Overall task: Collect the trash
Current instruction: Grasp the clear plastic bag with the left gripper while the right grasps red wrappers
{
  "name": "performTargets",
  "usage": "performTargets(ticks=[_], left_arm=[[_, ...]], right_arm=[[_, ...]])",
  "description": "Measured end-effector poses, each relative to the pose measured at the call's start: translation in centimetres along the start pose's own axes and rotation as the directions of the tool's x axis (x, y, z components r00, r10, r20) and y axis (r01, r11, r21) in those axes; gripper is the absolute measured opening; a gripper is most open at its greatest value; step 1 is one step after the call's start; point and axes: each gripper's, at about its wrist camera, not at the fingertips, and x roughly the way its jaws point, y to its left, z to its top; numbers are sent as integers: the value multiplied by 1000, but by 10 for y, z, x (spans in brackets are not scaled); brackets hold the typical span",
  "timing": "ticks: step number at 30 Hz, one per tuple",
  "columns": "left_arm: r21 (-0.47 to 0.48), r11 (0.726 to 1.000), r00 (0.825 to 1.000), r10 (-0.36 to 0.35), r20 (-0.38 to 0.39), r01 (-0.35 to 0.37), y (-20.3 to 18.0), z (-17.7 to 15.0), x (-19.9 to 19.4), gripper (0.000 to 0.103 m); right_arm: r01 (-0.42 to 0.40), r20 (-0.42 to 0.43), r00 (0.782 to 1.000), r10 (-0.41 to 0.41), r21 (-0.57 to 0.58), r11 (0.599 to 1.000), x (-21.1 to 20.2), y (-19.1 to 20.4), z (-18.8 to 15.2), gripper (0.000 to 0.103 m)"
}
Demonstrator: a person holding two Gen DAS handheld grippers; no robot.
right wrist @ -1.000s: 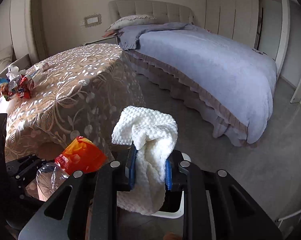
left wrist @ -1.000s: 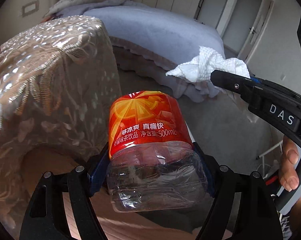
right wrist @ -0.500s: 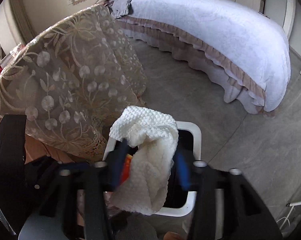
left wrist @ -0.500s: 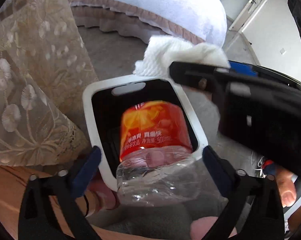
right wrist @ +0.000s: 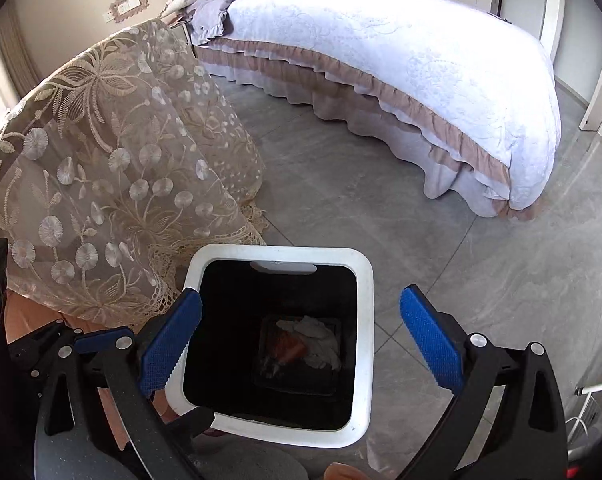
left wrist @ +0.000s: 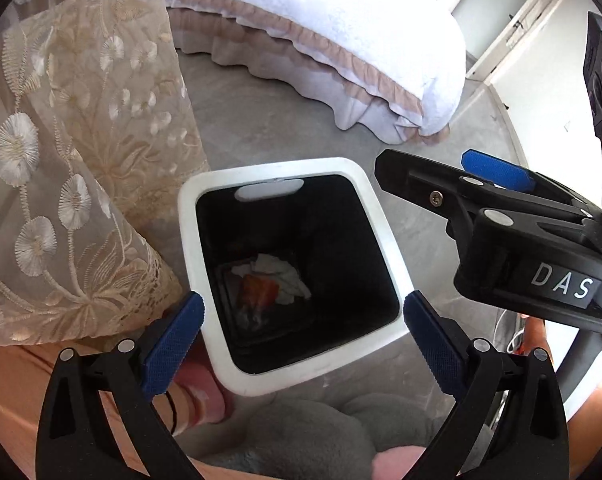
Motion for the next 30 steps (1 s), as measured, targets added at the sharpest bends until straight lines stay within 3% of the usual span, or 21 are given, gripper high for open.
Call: performTargets(ticks=[7, 14, 16, 21, 25, 30], left_arm=[[15, 999, 992, 30, 119, -32, -4, -1, -51, 98], [3, 993, 958, 115, 261, -120, -3, -15, -118, 98], [6, 996, 953, 88, 289, -94, -1, -21, -138, 98], [-35, 990, 902, 142, 407, -139, 7, -37, -193, 98], [-102, 982, 845, 191, 499, -161, 23, -51, -238, 98], [-209, 954, 773, 296, 562, -214, 53, -72, -272, 98]], right_arm=[[-14, 85, 996, 18, -51, 999, -32, 15, 11, 99], [-45, 231, 971, 70, -110, 993, -84, 43, 29, 99], [-65, 264, 960, 97, -126, 990, -99, 52, 34, 99], [-115, 328, 930, 169, -175, 978, -131, 79, 45, 99], [-142, 358, 908, 218, -226, 964, -149, 101, 48, 99], [-181, 365, 888, 279, -279, 943, -160, 131, 50, 99]])
